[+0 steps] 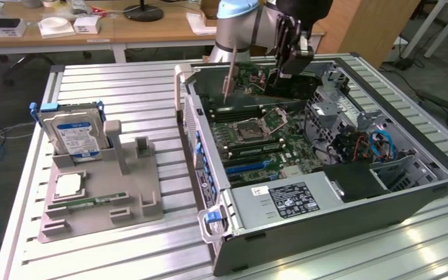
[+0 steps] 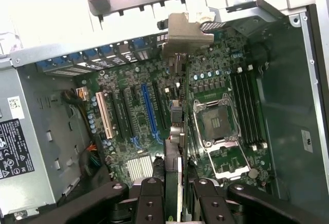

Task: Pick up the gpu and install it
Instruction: 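Insert the gpu into the slot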

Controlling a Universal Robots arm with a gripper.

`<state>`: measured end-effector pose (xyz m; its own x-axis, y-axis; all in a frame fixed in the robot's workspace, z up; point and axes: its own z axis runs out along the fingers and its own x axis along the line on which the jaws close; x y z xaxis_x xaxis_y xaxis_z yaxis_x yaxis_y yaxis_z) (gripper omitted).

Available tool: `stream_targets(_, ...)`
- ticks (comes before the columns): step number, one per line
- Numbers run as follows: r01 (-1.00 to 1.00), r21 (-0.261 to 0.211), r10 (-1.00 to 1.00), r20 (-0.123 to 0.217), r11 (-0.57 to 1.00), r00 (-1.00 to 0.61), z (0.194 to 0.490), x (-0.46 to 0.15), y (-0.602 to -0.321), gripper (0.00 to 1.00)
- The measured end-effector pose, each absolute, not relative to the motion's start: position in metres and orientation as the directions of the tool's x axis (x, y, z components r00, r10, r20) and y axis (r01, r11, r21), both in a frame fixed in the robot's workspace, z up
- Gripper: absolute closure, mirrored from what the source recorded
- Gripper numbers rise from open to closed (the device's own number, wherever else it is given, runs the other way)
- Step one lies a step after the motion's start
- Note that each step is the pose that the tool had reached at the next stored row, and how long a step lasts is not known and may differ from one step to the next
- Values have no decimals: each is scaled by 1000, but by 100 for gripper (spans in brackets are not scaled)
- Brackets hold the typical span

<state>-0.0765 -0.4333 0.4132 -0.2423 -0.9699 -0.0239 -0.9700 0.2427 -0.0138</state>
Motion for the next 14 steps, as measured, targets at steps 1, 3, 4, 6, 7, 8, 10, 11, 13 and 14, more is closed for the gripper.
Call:
stream_targets(1,-971,-14,-971,-24,238,-237,413,-77,-433,74)
stream_targets(3,-974,-14,-974,-24,227,-227,413,-77,-433,74)
stream_targets(4,-975,-14,-975,-24,221,-221,413,-77,-433,74)
stream_targets(6,-978,-14,-978,-24,210,-209,413,-77,-433,74)
stream_targets(7,-979,-14,-979,-24,204,-204,413,-77,-433,74)
stream_targets(8,-980,-14,-980,-24,198,-198,413,-77,-434,74)
stream_targets(10,-982,-14,-982,-24,186,-186,413,-77,-434,74)
stream_targets(11,-984,-14,-983,-24,180,-180,413,-77,-434,74)
stream_targets(13,-986,-14,-986,-24,168,-168,413,-77,-434,74)
stream_targets(14,-987,-14,-987,-24,162,-162,413,-77,-434,74)
